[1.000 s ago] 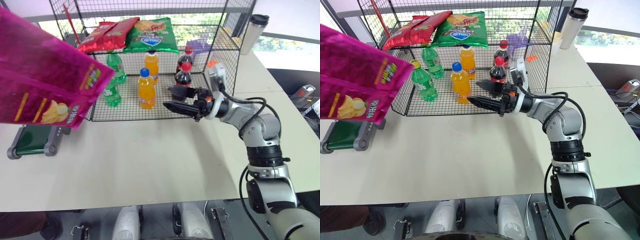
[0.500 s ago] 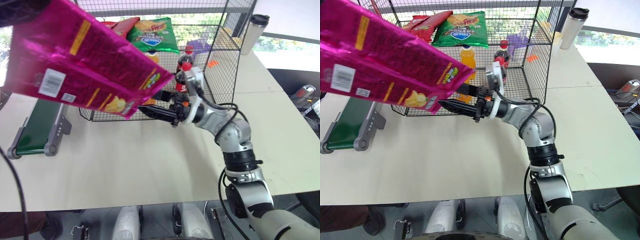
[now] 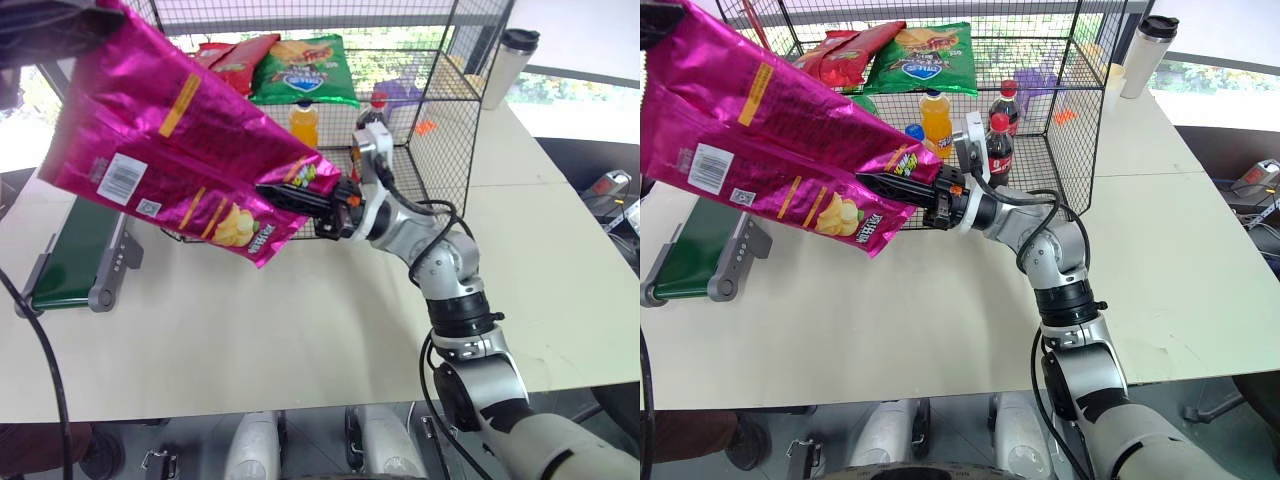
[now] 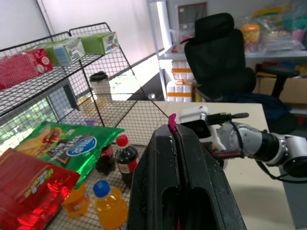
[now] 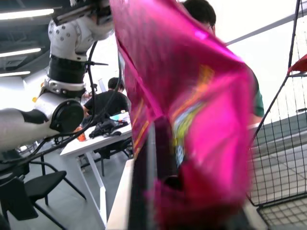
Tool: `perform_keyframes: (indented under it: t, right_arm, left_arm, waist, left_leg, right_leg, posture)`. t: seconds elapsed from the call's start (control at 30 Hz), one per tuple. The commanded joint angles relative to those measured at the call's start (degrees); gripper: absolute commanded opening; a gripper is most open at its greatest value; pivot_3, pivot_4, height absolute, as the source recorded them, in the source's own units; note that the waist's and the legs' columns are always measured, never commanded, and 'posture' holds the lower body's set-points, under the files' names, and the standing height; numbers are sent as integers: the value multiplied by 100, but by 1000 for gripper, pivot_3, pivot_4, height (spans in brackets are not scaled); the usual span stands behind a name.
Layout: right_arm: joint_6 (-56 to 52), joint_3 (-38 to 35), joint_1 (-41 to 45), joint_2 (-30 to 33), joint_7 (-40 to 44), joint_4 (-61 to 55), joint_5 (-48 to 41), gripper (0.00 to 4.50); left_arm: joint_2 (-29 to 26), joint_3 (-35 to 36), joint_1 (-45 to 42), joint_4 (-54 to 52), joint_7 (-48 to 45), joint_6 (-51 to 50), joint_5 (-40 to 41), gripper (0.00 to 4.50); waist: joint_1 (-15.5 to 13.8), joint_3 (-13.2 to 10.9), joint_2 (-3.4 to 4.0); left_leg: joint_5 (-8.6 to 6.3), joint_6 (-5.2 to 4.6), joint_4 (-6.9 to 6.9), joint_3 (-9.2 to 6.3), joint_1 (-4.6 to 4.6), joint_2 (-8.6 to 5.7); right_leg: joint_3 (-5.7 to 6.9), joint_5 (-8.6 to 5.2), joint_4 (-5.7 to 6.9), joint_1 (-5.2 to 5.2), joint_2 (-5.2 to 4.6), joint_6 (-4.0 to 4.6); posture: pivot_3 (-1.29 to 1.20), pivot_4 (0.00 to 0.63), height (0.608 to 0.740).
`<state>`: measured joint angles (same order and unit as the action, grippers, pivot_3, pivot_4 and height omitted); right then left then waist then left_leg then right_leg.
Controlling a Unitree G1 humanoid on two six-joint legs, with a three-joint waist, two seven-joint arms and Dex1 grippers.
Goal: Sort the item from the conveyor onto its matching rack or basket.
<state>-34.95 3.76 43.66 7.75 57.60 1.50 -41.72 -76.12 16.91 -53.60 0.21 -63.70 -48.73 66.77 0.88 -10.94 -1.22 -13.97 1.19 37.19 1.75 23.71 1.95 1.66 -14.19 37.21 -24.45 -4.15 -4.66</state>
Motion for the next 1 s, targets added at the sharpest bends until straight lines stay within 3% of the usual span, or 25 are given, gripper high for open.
perform_keyframes:
  t: [0.03, 0.07, 0.17, 0.33, 0.43, 0.57, 0.73, 0.8, 0.9, 1.0]
  right_arm:
    - [-45, -57, 21, 109, -4, -370, -84, 52]
    - [-75, -120, 24, 161, -49, -420, -120, 52]
    - [-161, -392, 25, 391, -248, -642, -223, 0]
    - [-375, -986, -134, 1141, -685, -1242, -328, 0]
    - [-739, -1512, -492, 1891, -1059, -1978, -532, 0]
    - [-815, -1697, -698, 2237, -1408, -2439, -594, 0]
    - [-506, -2111, -177, 2876, -1700, -2406, -305, 0]
    - [-387, -2338, 20, 3449, -1606, -2317, -123, 0]
    - [-230, -2519, 253, 4145, -1470, -2135, 70, 0]
    - [244, -2404, 488, 4408, -1512, -1907, 485, 0]
  left_arm:
    - [-6, 339, 21, 25, 47, -99, -134, 0]
    - [2, 368, 99, 47, 108, -108, -229, 0]
    - [44, 633, 466, 48, 226, -177, -394, 830]
    - [188, 1343, 1151, 37, 508, -135, -739, 2908]
    - [567, 1939, 1870, -119, 536, -307, -603, 2908]
    - [1155, 2036, 2168, -439, 874, -317, -404, 2908]
    - [1919, 1851, 2532, -900, 1191, -318, -268, 2908]
    - [2209, 1805, 2707, -971, 1287, -288, -242, 2908]
    - [2480, 1751, 2831, -943, 1366, -225, -269, 2908]
    - [2657, 1618, 2811, -866, 1389, -146, -357, 2908]
  waist:
    - [5, 0, 0]
    - [6, -1, 1]
    - [6, -1, 1]
    - [-12, 0, -2]
    - [-39, -2, 2]
    - [-6, 3, -5]
    - [-10, -2, 1]
    - [-36, -1, 0]
    - [-55, 0, -1]
    - [-26, 0, -4]
  left_leg:
    - [0, 0, 0, 0, 0, 0]
    - [0, 0, 0, 0, 0, 0]
    - [0, 0, 0, -2, 0, 1]
    - [0, 0, 0, 0, 0, 0]
    - [0, 0, -4, 2, 2, -5]
    - [0, 0, -2, 2, 0, -5]
    - [3, 4, 0, 8, -11, -4]
    - [3, 4, 0, 8, -10, -4]
    - [2, 3, -5, 7, -8, -11]
    - [2, 2, -4, 9, -6, -12]
  right_leg:
    - [0, 0, 0, 0, 0, 0]
    - [0, 0, 0, 0, 0, 0]
    - [0, 0, 1, 0, 1, 0]
    - [0, 0, 0, 0, -2, 0]
    - [3, -2, 0, -1, -14, -4]
    - [4, -2, -1, 2, -15, -3]
    - [-5, -2, 0, 7, -13, -2]
    - [-5, -2, -1, 7, -14, -2]
    - [-3, -2, -7, 9, -22, -3]
    - [-3, -2, -11, 10, -24, -3]
  posture:
    - [0, 150, 740]
    - [0, 150, 740]
    - [0, 150, 740]
    - [0, 150, 740]
    - [0, 150, 740]
    - [0, 150, 740]
    - [0, 150, 740]
    - [0, 150, 740]
    - [0, 150, 740]
    - [0, 150, 740]
